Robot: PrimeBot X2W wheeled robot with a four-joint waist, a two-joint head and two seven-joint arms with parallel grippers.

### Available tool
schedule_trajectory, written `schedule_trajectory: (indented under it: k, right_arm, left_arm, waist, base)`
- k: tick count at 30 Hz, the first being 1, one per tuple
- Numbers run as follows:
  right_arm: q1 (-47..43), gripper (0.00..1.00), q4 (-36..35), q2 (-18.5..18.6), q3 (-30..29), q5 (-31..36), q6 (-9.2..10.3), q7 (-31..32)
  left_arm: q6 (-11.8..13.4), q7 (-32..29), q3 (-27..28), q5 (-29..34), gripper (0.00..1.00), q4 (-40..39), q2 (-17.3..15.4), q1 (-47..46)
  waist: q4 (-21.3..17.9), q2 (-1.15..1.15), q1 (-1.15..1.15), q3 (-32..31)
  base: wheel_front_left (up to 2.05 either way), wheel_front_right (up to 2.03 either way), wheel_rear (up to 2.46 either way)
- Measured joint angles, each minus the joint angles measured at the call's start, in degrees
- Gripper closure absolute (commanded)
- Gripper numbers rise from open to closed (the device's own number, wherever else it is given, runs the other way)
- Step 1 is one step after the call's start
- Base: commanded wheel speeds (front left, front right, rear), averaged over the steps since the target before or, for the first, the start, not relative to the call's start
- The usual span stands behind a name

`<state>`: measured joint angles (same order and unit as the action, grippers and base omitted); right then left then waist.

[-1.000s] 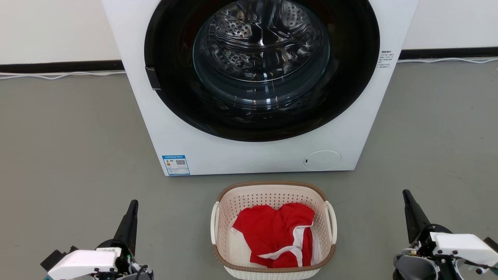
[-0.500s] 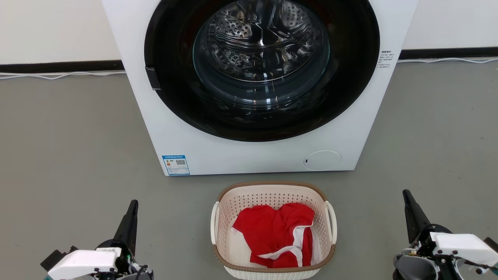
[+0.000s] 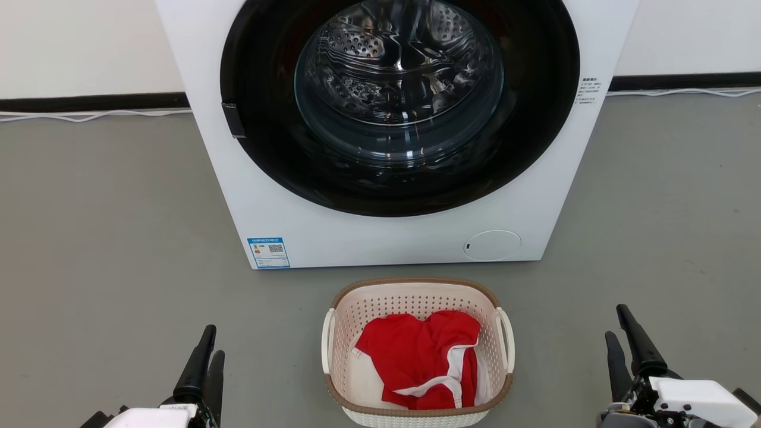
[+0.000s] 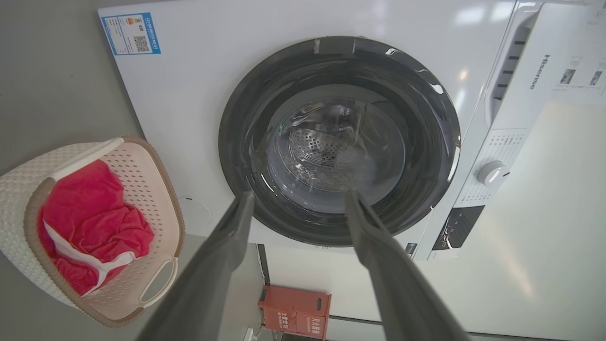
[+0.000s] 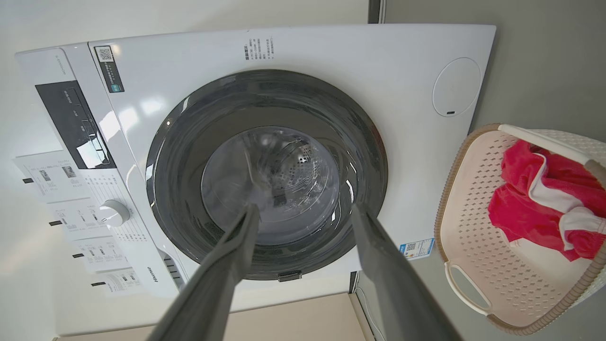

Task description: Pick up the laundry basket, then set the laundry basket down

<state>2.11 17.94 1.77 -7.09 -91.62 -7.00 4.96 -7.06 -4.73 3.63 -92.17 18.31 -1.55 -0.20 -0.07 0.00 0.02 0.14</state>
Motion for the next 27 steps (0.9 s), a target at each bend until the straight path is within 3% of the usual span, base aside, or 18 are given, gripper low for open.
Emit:
schedule_trajectory:
  k: [11,27]
  right_arm:
    - [-0.02,0.0,-0.74,0.07,0.29,5.15,0.0,-1.7]
    - [-0.04,0.0,-2.05,0.82,0.47,22.47,0.0,-4.08]
  left_arm:
    - [0.0,1.82,-1.0,3.08,0.0,-0.23,-0.03,0.0]
    - [0.0,4.3,-1.63,13.95,0.0,0.07,-0.1,0.0]
  waist:
    - [-0.16,0.0,-0.01,0.08]
    - [-0.41,0.0,-0.01,-0.05]
  base:
    - [0.0,0.0,0.0]
    - [0.0,0.0,0.0]
